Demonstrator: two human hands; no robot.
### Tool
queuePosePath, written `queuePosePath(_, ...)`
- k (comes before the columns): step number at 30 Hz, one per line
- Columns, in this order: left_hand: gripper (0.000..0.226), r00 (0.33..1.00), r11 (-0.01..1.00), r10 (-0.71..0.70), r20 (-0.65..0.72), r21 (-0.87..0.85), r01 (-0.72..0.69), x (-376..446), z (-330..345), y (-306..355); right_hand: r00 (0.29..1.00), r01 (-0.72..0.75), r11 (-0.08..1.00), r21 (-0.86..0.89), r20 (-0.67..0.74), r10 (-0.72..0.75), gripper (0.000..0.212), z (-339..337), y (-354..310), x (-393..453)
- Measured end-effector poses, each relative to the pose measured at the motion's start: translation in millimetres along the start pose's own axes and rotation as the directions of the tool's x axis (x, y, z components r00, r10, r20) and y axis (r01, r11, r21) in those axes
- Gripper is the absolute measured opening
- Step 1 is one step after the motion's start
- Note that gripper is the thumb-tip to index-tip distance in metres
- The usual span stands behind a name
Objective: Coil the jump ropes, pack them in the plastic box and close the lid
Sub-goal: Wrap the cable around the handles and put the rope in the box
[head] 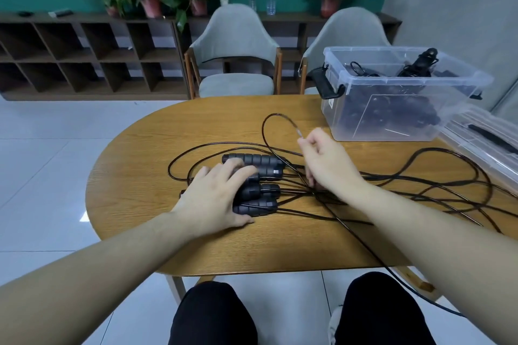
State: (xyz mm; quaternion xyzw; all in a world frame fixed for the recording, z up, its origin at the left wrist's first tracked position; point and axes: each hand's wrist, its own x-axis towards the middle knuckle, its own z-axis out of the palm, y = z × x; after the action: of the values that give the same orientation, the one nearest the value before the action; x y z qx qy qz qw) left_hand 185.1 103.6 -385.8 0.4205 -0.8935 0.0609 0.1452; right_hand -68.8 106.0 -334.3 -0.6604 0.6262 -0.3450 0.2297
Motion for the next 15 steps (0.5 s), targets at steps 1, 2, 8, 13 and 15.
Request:
queuePosePath(1, 0.098, 1.0, 0.999, 0.016, -0.021, 0.032, -0.015, -0.6, 1.4, 0.3, 0.998, -0.045, 0.999, -0.014, -0.053, 0.044, 0.024, -6.4, 4.5, 2.3)
queuePosePath(2, 0.09, 1.0, 0.998, 0.018, -0.019, 0.053, -0.017, -1.2, 2.4, 0.6, 0.992, -0.095, 0.995, -0.04, -0.087, 0.091, 0.025, -12.9, 9.5, 4.8)
queuePosePath(8, 0.078, 0.994, 0.999, -0.026, 0.104, -0.029, 0.029, -2.8, 2.2, 3.1, 0.9, -0.427, 0.904, -0.017, -0.104, 0.423, 0.021, -47.0, 59.4, 12.6)
queuePosePath(13, 0.069, 0.977, 0.963, -0.097, 0.19, -0.229, 0.14, 3.1, -7.8, 3.4, 0.839, -0.541, 0.819, -0.193, -0.195, 0.508, 0.027, -78.7, 106.1, 3.0)
queuePosePath(15, 0.057, 0.972, 0.953, -0.125, 0.197, -0.25, 0.173, 5.1, -8.0, -0.2, 0.8, -0.598, 0.766, -0.236, -0.24, 0.55, 0.031, -93.8, 120.2, -3.1)
